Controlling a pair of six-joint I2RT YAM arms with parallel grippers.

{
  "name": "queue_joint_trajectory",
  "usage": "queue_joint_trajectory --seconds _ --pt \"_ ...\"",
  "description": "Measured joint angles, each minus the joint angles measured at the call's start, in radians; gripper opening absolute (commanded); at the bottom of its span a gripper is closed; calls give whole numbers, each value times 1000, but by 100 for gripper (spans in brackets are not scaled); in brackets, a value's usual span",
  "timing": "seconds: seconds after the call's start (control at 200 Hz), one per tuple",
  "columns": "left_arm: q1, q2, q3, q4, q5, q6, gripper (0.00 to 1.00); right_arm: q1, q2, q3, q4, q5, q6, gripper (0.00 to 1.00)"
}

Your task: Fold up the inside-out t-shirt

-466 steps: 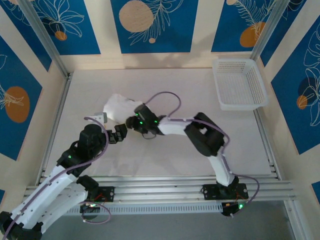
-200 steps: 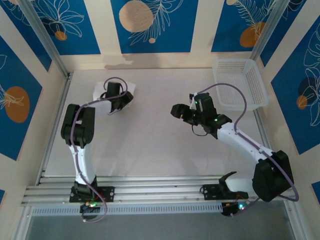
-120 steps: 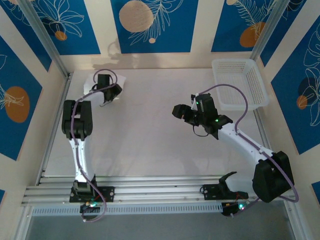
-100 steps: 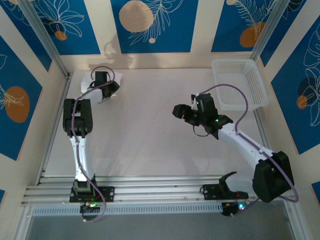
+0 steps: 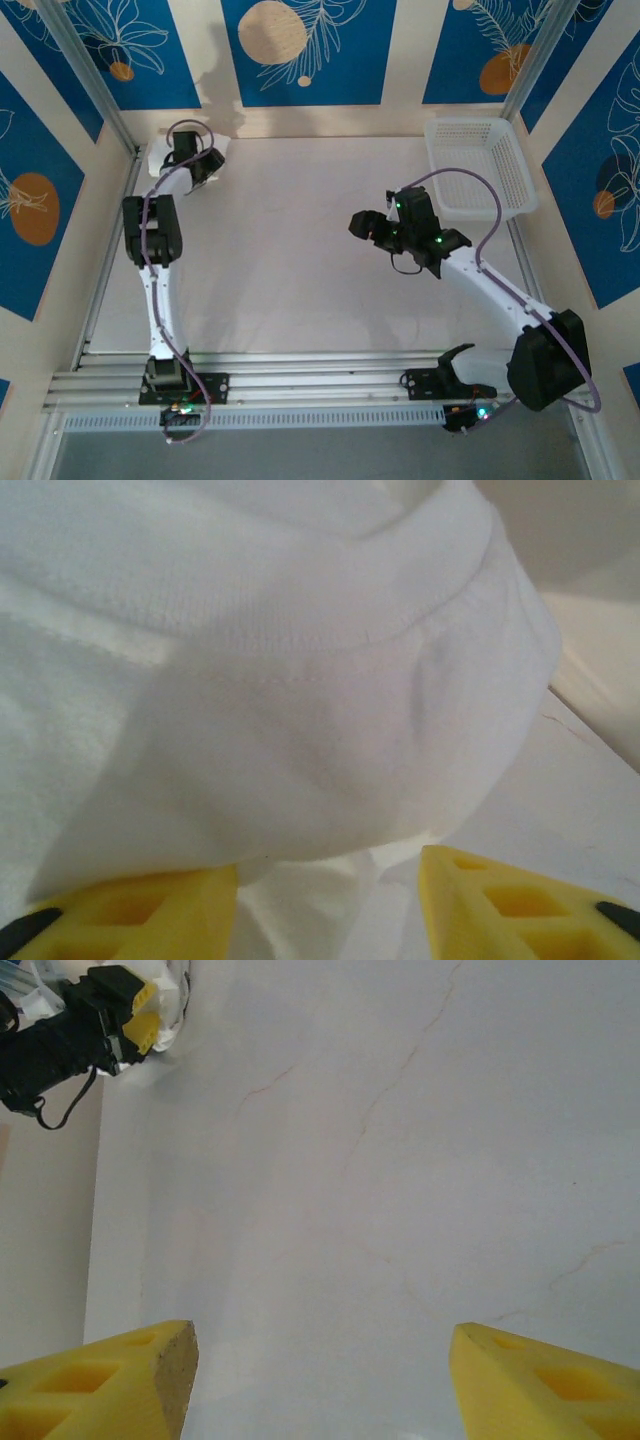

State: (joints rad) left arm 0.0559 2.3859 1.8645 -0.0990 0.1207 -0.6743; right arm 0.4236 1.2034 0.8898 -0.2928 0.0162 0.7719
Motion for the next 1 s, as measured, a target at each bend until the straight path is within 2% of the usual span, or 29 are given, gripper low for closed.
queue_joint_trajectory --seconds 0.135,0.27,0.29,0.37,0.505,0.605,0.68,0.86,0.915,0.96,1.0 --pt "3 -208 -307 93 28 -5 76 -61 -121 -40 -12 53 -72 76" --pt "-23 -525 -615 177 50 2 85 -182 -217 -148 0 111 -139 83" --pt "-32 -577 -647 183 53 13 86 -204 -225 -167 7 121 -146 88" --pt "-79 -747 -741 206 39 51 88 -278 -244 -243 37 153 -186 93" --pt "-187 -994 -886 218 -26 137 90 -373 -230 -329 105 216 -247 96" --pt "-240 -1155 -1047 238 -84 192 99 -397 -169 -378 242 277 -326 96" --pt "-249 -1242 -1179 266 -124 248 99 -411 -85 -434 411 293 -400 96" --pt "-249 -1308 -1384 300 -238 364 99 -454 212 -435 679 232 -521 96" --pt "-250 -1325 -1419 309 -285 391 99 -454 266 -422 741 204 -547 95" --pt "-250 -1342 -1442 318 -326 413 99 -440 292 -425 803 187 -577 100" --pt "-248 -1358 -1457 325 -359 430 99 -427 302 -451 897 169 -595 99"
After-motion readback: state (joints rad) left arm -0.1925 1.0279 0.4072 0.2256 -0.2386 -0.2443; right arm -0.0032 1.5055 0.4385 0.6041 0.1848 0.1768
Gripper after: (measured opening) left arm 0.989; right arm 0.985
